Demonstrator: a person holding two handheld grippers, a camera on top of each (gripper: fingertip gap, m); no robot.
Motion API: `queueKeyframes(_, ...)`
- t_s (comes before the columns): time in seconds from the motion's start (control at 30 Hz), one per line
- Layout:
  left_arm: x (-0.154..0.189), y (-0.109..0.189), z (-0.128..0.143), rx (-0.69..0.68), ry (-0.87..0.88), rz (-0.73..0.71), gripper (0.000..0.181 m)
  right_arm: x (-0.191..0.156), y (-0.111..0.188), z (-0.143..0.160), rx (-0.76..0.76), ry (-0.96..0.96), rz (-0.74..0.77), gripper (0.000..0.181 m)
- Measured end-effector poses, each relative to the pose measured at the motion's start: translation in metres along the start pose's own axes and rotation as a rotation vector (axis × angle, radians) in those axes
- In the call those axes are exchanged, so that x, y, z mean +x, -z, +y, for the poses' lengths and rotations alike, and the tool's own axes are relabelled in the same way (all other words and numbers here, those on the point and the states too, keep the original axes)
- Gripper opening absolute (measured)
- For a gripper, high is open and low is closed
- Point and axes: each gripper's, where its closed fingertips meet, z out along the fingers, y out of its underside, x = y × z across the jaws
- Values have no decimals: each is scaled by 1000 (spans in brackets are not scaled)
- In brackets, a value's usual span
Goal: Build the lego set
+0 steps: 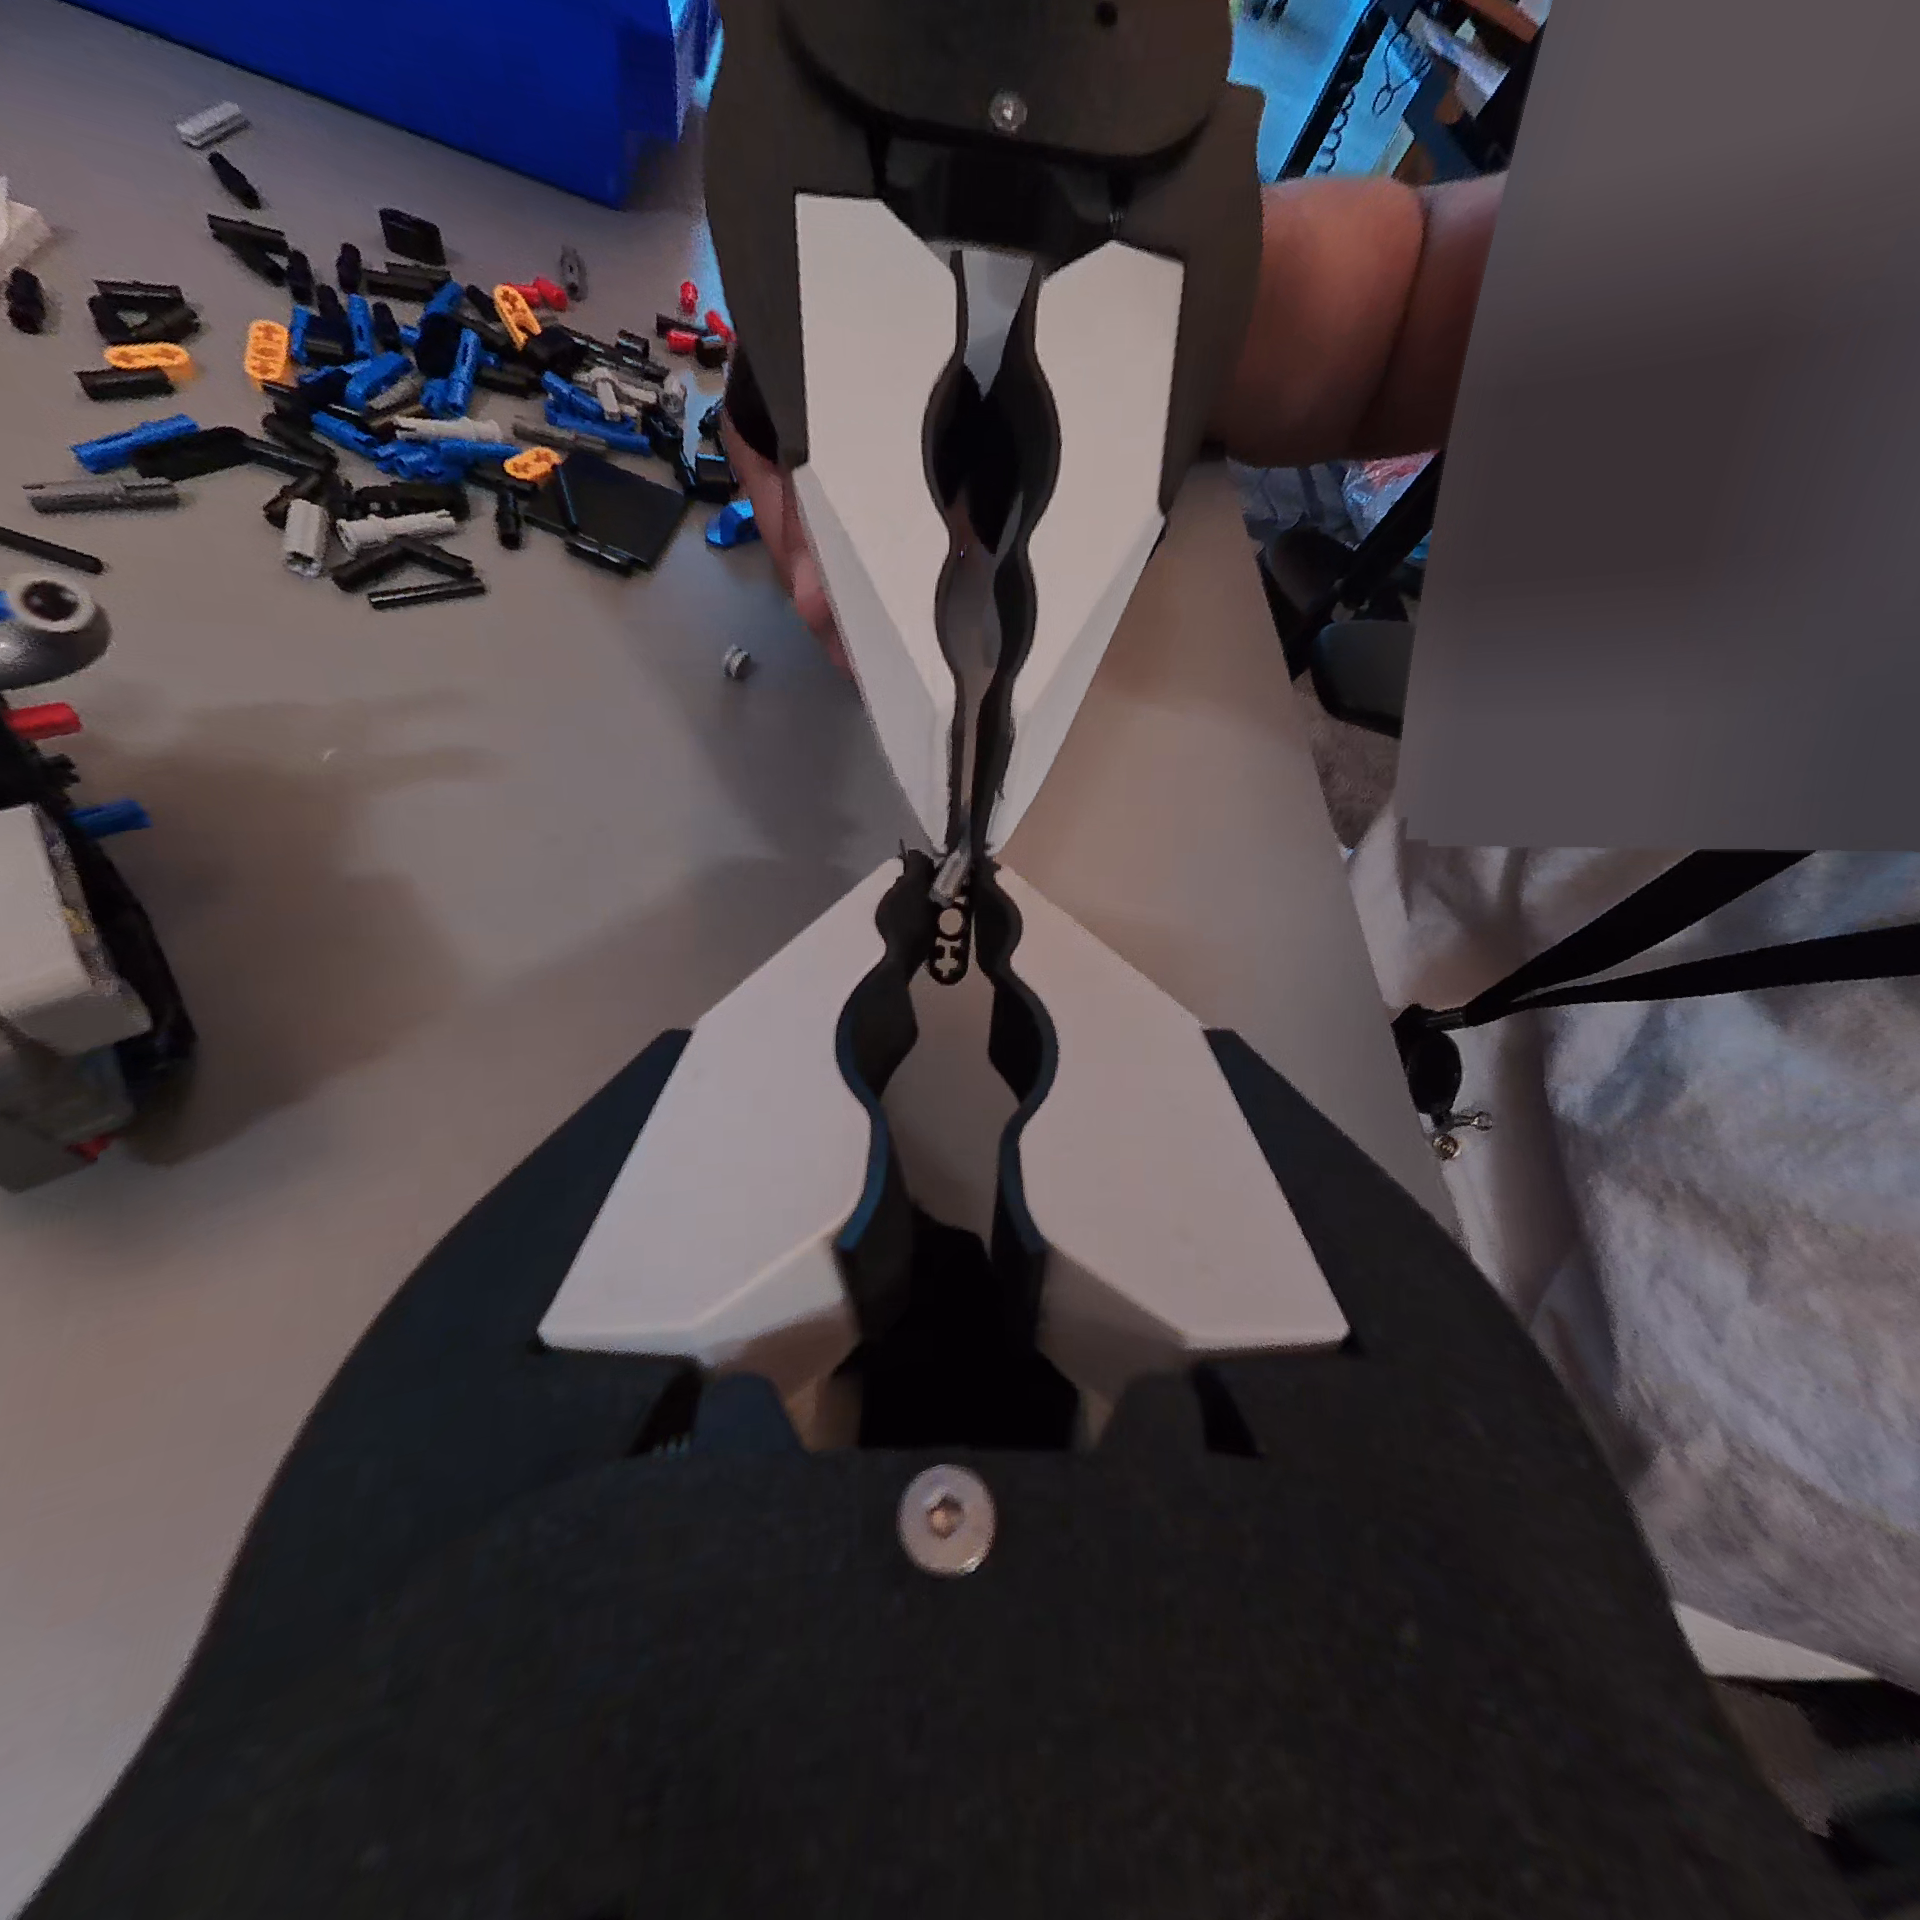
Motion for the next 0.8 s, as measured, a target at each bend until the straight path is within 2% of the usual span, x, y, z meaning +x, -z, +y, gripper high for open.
queueKeyframes(0.13, 6, 6, -14, 96, 57, 76, 6, -3, 7, -15, 77, -1, -29, 2)
queueKeyframes(0.3, 16, 19, -42, 300, 127, 198, 5, -6, 21, -42, 127, 23, -27, 2)
queueKeyframes(0.43, 19, 32, -59, 446, 183, 283, 6, -4, 27, -60, 59, 98, 10, 2)
queueKeyframes(0.6, 22, 43, -66, 503, 169, 289, 6, -4, 27, -73, -17, 141, 4, 4)
queueKeyframes(0.8, 24, 50, -70, 537, 162, 296, 5, -5, 26, -81, -8, 106, -60, 5)
